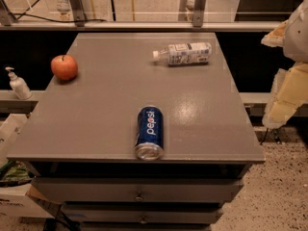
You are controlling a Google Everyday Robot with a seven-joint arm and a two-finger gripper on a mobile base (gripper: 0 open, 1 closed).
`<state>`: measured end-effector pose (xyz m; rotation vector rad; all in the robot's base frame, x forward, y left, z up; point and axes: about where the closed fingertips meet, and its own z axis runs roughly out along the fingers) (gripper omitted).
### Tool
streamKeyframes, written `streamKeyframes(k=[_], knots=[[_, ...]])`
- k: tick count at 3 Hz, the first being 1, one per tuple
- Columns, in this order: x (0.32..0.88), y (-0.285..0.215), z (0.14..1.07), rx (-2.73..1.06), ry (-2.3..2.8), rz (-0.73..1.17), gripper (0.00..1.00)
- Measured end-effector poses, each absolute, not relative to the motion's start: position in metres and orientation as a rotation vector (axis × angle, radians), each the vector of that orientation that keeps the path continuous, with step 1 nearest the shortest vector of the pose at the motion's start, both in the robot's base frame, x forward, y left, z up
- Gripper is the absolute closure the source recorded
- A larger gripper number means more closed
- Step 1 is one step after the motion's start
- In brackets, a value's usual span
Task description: Pick apple
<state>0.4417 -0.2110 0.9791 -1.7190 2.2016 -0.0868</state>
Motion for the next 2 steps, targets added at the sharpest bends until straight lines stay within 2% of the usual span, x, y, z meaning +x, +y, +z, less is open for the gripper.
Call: streamKeyframes(k=[1,2], knots=[[0.460,-0.187,0.982,-1.690,2.135,-0.022,0.00],[0.481,-0.143,0.982,-1.686,2.046,0.049,0.00]])
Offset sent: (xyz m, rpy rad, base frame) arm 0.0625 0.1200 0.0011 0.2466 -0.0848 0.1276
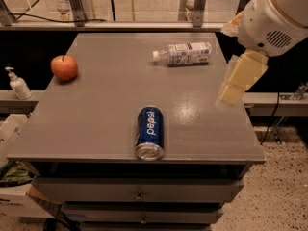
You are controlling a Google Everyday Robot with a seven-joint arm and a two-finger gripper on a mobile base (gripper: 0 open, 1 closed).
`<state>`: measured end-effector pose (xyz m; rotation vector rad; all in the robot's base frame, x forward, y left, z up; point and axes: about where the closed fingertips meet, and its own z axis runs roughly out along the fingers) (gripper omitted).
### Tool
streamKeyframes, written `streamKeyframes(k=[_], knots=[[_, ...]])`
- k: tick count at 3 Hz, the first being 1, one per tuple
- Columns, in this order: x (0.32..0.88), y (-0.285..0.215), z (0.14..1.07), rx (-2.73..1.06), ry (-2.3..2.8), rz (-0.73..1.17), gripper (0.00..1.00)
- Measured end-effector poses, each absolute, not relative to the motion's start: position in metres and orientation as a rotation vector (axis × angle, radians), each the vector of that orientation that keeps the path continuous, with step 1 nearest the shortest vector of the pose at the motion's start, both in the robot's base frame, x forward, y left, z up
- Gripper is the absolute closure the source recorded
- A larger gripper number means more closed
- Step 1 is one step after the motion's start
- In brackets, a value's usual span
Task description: Pick apple
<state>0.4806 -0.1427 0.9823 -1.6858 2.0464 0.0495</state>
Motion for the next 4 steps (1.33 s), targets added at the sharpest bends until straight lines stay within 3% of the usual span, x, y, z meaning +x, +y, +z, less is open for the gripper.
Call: streamKeyframes(k=[1,3,4], knots=[[0.491,-0.086,0.977,-1.704,1.957,0.121,0.00],[0.493,-0.081,0.974,-1.700,1.927,0.141,0.00],[0.512,-0.049,0.966,-1.652,1.885,0.192,0.00]])
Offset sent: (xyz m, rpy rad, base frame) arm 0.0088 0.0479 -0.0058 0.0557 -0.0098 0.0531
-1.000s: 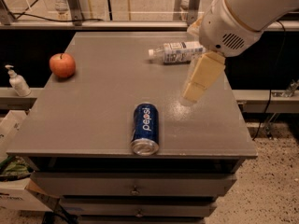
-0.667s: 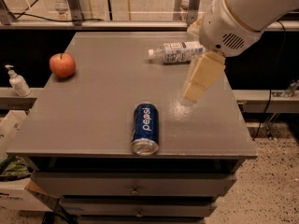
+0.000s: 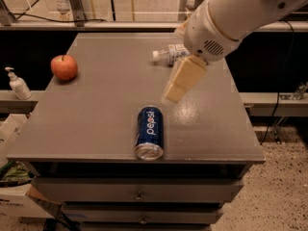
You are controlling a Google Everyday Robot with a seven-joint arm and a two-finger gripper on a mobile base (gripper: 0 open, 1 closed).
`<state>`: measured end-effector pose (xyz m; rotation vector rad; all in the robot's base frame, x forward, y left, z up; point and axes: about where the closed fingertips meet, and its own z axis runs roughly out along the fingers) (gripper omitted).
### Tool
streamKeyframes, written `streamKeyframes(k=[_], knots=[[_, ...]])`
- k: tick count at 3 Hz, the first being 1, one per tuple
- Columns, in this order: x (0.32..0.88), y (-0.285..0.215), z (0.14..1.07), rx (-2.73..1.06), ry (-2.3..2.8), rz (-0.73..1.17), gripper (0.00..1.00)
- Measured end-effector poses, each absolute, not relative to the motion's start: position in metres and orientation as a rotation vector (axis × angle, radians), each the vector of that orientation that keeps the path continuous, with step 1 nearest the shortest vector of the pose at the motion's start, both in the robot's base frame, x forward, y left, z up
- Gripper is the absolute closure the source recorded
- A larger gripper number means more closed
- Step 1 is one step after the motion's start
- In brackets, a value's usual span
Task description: Pick apple
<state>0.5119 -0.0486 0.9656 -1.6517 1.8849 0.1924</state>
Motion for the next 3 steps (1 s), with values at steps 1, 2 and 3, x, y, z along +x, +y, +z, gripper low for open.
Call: streamKeyframes(k=[1,2,3], knots=[[0.551,-0.003,0.961,-1.575,1.831,0.243,0.00],[0.597,0.049,0.953,-1.528,1.784,0.292,0.00],[0.628,0.098,0.941,-1.526,1.747,0.340,0.00]])
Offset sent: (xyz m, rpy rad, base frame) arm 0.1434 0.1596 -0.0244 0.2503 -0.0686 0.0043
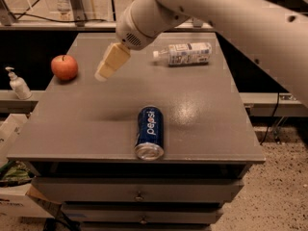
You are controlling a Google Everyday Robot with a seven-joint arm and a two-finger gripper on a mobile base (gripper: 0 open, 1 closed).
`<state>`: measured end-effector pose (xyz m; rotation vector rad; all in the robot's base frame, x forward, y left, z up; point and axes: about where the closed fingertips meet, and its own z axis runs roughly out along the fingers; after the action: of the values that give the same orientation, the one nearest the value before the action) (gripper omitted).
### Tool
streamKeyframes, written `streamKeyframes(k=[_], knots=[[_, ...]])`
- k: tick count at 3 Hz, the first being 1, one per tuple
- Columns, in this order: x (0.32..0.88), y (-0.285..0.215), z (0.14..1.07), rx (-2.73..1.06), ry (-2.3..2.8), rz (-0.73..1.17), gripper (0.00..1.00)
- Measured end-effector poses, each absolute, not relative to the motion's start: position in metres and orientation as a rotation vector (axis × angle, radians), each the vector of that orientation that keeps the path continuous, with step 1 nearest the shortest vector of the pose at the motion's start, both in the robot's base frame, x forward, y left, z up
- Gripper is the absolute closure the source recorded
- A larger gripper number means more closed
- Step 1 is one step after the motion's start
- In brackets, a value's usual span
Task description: Pick apple
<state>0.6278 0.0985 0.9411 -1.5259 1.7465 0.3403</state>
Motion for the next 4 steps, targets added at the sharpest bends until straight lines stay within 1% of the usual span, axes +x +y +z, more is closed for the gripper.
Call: streamKeyframes(k=[1,2,3,4], knots=[[0.650,0.148,0.924,-1.541,1.721,0.383,0.00],[0.668,0.184,0.907,-1.552,1.716,0.415,0.00],[0.685,0.218,0.890,-1.557,1.718,0.456,0.00],[0.694,0.237,0.880,-1.559,1.720,0.481,0.00]])
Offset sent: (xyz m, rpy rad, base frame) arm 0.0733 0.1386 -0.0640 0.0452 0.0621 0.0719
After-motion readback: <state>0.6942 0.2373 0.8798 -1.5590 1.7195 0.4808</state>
